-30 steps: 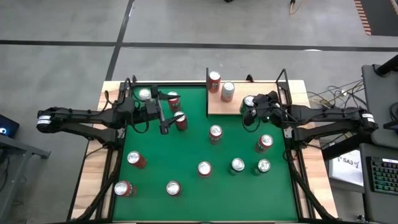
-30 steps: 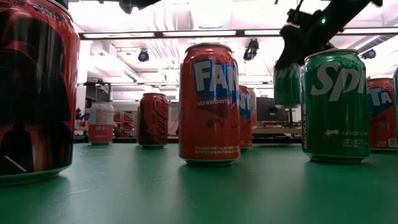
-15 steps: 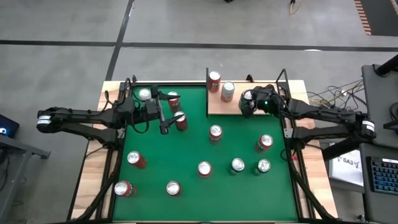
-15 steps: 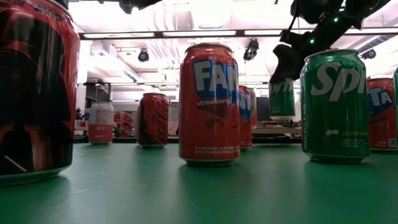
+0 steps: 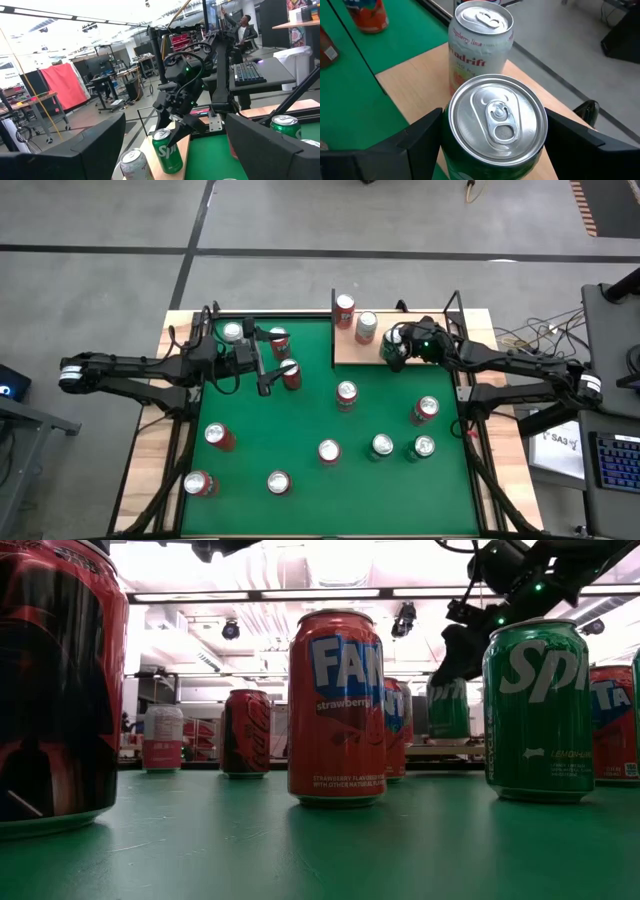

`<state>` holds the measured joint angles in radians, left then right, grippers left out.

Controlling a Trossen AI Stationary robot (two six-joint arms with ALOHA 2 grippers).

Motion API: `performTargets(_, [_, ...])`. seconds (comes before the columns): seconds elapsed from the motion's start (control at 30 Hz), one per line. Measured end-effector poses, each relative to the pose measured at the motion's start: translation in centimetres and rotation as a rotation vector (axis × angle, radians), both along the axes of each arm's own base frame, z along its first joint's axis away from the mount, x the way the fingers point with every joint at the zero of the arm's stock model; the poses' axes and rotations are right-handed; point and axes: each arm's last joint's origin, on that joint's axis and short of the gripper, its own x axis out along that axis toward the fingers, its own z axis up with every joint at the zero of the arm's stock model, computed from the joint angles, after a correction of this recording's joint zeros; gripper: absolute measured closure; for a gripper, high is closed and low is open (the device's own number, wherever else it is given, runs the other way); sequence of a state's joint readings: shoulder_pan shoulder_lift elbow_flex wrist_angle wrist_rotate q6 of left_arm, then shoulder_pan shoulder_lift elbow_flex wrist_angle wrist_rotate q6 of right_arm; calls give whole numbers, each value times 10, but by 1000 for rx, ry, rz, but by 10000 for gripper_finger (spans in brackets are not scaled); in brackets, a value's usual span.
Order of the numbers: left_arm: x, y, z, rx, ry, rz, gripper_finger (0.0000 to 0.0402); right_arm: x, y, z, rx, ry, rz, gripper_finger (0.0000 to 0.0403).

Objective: Place canned beverage on shelf
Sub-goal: Put the left green soda can on the shelf

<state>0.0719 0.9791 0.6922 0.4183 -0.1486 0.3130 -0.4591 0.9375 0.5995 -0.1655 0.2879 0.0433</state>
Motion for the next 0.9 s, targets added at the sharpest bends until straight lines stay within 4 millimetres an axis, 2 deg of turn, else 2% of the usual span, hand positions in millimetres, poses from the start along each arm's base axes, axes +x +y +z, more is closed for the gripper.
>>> performTargets(0.4, [0,0,0,2,1,1,75,7,-4,-5,-31,27,-8,118])
performTargets(0.63, [0,0,0,4,2,1,75,6,-4,-7,-23,37,-15,49])
performTargets(0.77, [0,0,0,4,2,1,75,6,-5,1,-37,23,-35,46])
performTargets(0.9, [0,0,0,4,2,1,75,7,-5,17,-39,4,-41,56])
